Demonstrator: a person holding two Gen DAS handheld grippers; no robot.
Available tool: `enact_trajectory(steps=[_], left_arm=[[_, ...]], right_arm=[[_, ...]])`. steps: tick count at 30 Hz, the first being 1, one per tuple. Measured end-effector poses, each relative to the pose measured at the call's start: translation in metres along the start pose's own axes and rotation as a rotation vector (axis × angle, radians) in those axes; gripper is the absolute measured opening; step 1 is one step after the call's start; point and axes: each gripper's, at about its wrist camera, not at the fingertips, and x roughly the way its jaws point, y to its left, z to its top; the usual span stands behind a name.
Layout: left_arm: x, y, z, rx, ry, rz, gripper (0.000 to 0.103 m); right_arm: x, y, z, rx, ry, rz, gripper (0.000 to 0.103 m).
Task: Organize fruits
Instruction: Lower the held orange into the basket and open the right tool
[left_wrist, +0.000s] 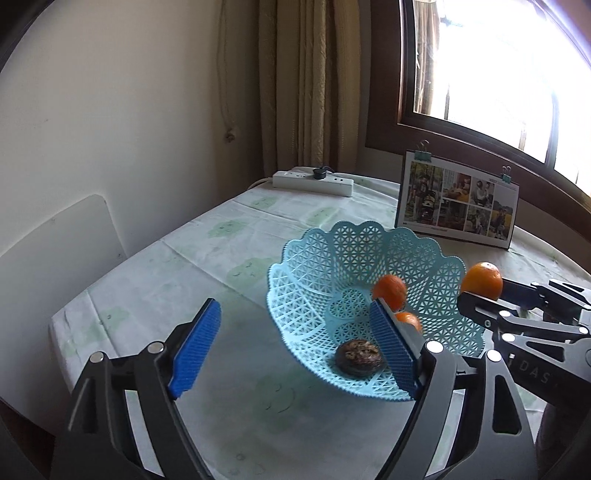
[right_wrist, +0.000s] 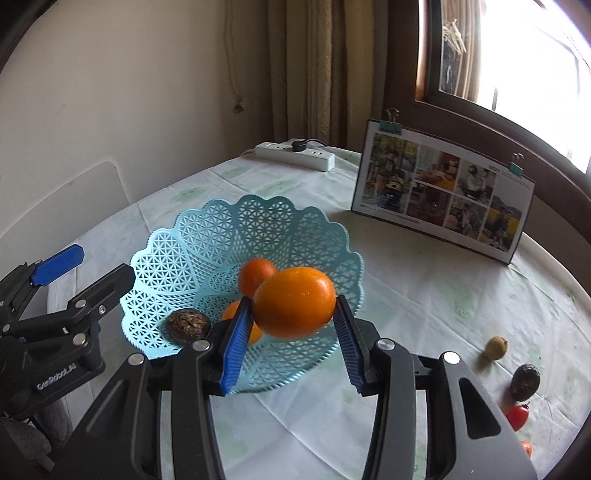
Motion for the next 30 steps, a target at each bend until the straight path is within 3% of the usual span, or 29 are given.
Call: enact_trajectory(steps=[6, 9, 17, 26, 30], left_arm=[[-0.002, 0.011, -0.005, -0.015, 0.008, 0.02, 0.087], [-0.001, 0.015, -0.007, -0.023, 0.016, 0.028, 0.087], [-0.001, 0.019, -0.008, -0.034, 0.017, 0.043, 0.087], [-0.005, 0.003, -0.006, -0.008, 0.013, 0.026, 0.088], [-0.007, -0.01, -0.005, 0.014, 0.009, 0.01, 0.093]], right_arm=[[0.008, 0.015, 0.002, -0.018, 0.001, 0.009, 0.046], [0.006, 0.024, 0.003, -0.045, -0.017, 0.003, 0.053], [0.0, 0.039, -0.001, -0.096, -0.035, -0.016, 0.053], [-0.014, 0.026, -0.004, -0.065, -0.041, -0.04, 0.054], [-0.021, 0.012, -0.011, -0.034, -0.041, -0.058, 0.054]])
